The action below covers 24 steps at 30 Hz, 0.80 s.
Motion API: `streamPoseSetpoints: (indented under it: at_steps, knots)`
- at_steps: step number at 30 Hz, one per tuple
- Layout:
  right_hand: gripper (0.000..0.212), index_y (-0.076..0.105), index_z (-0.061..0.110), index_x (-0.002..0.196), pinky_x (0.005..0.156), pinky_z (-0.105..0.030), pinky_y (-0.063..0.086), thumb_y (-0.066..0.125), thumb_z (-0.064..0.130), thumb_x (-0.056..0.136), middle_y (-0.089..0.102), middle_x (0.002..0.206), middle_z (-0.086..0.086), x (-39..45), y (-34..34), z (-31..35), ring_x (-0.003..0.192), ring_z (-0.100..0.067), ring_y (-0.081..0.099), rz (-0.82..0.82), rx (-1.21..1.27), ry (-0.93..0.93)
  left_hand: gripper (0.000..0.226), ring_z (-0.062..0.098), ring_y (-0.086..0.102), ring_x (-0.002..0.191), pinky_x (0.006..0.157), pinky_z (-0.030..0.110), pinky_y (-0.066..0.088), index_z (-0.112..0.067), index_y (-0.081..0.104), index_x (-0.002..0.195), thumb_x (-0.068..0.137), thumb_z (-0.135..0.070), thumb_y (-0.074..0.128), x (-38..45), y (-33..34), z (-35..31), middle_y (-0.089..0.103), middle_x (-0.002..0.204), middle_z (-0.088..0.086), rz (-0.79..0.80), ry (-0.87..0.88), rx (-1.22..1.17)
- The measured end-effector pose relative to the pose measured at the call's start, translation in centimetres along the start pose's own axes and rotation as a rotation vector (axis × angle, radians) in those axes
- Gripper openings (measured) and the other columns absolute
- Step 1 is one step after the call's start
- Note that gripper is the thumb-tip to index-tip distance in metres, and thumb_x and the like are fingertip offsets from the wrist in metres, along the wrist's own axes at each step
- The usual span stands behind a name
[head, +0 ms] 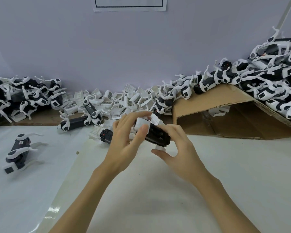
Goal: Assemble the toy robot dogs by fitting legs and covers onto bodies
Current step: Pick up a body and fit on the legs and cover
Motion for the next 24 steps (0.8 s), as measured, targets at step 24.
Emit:
streamPoseSetpoints:
  at_steps: [24]
  knots:
    - [0.034, 0.077, 0.026, 0.107, 0.083, -0.022, 0.059, 0.058, 0.005, 0.089, 0.065, 0.122, 0.001, -0.1, 1.0, 0.6, 0.112, -0.019, 0.068, -0.044, 0.524, 0.24, 0.024, 0.006, 0.053, 0.086, 0.084, 0.036, 0.036, -0.013, 0.065, 0.084, 0.103, -0.026, 0.059, -1.7, -0.1, -2.3, 0.06, 0.085, -0.017, -0.396, 0.309, 0.137]
Point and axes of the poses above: each hand's wrist, its own x-axis towards the middle knuckle, its own y-axis out of the palm, z = x × y, the point moved 8 cm from there along x, towards the middle knuckle
